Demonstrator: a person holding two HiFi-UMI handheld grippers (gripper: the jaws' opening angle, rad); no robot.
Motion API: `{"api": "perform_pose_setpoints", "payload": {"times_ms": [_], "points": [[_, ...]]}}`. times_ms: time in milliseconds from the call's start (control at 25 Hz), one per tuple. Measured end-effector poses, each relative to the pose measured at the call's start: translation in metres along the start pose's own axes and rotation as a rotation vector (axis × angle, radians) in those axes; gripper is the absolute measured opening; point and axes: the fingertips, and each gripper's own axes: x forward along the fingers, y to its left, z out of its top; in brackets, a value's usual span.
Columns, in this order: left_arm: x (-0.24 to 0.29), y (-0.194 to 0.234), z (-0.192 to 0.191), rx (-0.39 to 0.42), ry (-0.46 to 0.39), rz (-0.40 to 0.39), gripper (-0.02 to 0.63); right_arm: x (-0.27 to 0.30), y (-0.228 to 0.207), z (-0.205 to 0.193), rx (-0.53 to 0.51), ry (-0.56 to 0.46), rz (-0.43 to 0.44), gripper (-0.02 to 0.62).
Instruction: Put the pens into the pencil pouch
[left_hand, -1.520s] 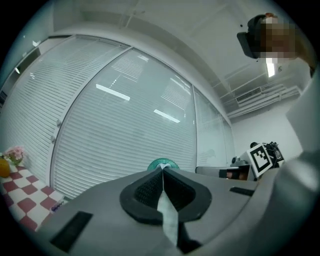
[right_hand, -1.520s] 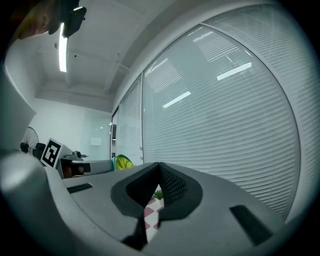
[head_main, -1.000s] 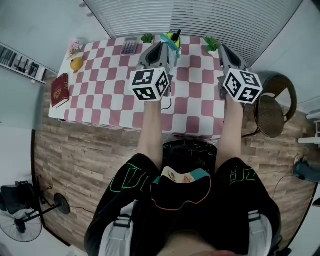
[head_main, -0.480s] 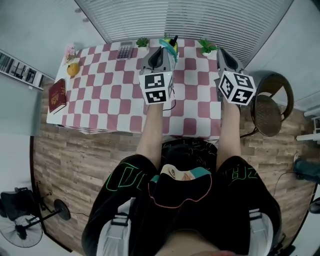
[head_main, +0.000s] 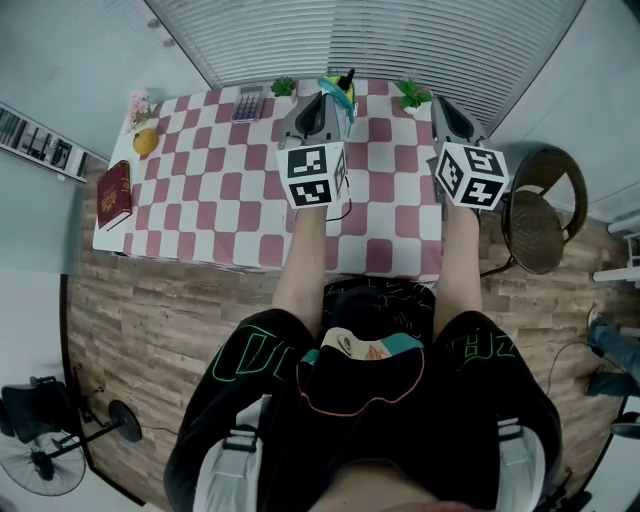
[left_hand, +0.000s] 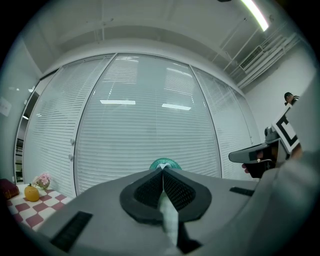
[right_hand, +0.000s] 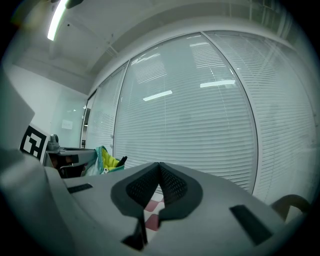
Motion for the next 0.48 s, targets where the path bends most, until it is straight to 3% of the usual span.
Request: {"api": "perform_pose_setpoints", "payload": {"times_ms": [480], "points": [[0.0027, 0.0045, 0.0008, -0.007, -0.003, 0.002, 0.0, 0.0078, 0.0027, -0.0007, 0.0, -0.001, 0.02, 0.003]]}}
